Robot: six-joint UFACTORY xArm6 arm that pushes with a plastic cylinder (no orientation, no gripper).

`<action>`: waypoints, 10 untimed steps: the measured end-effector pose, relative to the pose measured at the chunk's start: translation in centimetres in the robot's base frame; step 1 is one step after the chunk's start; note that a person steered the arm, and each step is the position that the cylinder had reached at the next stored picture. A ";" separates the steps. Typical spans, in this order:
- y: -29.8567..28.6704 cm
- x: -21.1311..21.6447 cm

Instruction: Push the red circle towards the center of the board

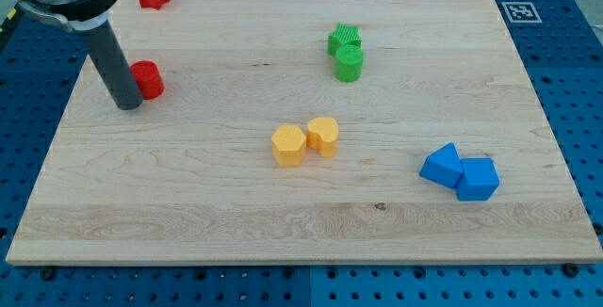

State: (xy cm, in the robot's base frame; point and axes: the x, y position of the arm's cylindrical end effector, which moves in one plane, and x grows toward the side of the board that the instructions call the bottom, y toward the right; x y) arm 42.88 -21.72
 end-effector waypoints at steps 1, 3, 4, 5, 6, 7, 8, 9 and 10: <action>0.0 0.0; -1.5 -4.9; -0.8 -4.9; 2.0 -4.9; 2.2 -4.9; 0.1 -5.1; -2.3 -5.9; -1.8 -7.3; 4.1 -6.2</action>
